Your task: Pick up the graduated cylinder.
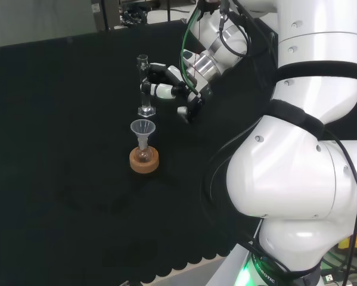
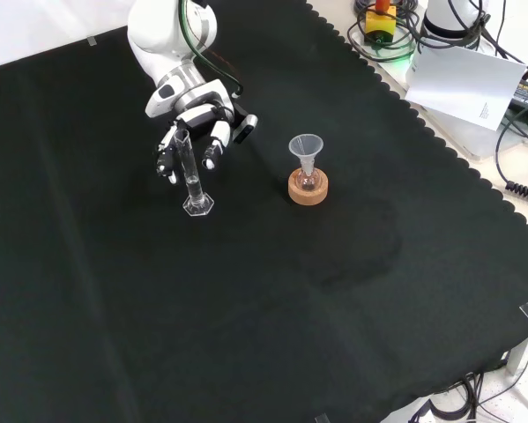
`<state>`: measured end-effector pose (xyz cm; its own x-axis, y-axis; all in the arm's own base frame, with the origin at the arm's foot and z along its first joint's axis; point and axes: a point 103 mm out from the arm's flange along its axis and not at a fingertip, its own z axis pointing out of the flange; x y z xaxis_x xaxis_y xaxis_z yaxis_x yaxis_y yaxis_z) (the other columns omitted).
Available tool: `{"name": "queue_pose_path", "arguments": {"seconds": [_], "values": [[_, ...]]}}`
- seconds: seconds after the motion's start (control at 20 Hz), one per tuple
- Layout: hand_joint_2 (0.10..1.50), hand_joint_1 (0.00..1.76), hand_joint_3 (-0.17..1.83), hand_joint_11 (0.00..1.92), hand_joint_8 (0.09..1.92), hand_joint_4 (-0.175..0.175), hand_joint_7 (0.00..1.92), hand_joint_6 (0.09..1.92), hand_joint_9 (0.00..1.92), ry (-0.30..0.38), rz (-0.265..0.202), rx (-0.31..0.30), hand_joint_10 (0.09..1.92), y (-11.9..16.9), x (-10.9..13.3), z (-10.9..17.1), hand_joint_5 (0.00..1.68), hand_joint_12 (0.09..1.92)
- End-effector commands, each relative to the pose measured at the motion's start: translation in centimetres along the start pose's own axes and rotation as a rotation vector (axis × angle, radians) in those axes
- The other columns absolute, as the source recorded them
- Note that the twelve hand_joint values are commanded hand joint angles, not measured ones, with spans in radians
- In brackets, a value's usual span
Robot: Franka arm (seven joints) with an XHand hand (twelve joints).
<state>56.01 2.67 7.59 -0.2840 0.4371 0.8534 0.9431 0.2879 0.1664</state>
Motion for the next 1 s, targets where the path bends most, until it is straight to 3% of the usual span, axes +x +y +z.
{"name": "queue_pose_path", "arguments": {"seconds": [0.05, 0.55, 0.85, 1.0], "values": [[1.10, 0.98, -0.17, 0.57, 0.59, -0.044, 0.45, 0.09, 0.73, -0.014, 0.011, -0.016, 0.48, -0.1, -0.2, -0.4, 0.57, 1.20], [1.11, 0.99, -0.17, 0.58, 0.59, -0.043, 0.45, 0.10, 0.74, -0.012, 0.009, 0.002, 0.47, 0.2, -0.1, 0.1, 0.59, 1.19], [1.11, 0.99, -0.17, 0.59, 0.59, -0.043, 0.46, 0.11, 0.74, -0.038, 0.013, 0.008, 0.47, 1.3, 0.2, 2.0, 0.60, 1.19], [1.11, 0.99, -0.17, 0.59, 0.59, -0.043, 0.46, 0.11, 0.74, -0.016, 0.012, -0.010, 0.47, 0.6, -0.2, 0.5, 0.61, 1.19]]}}
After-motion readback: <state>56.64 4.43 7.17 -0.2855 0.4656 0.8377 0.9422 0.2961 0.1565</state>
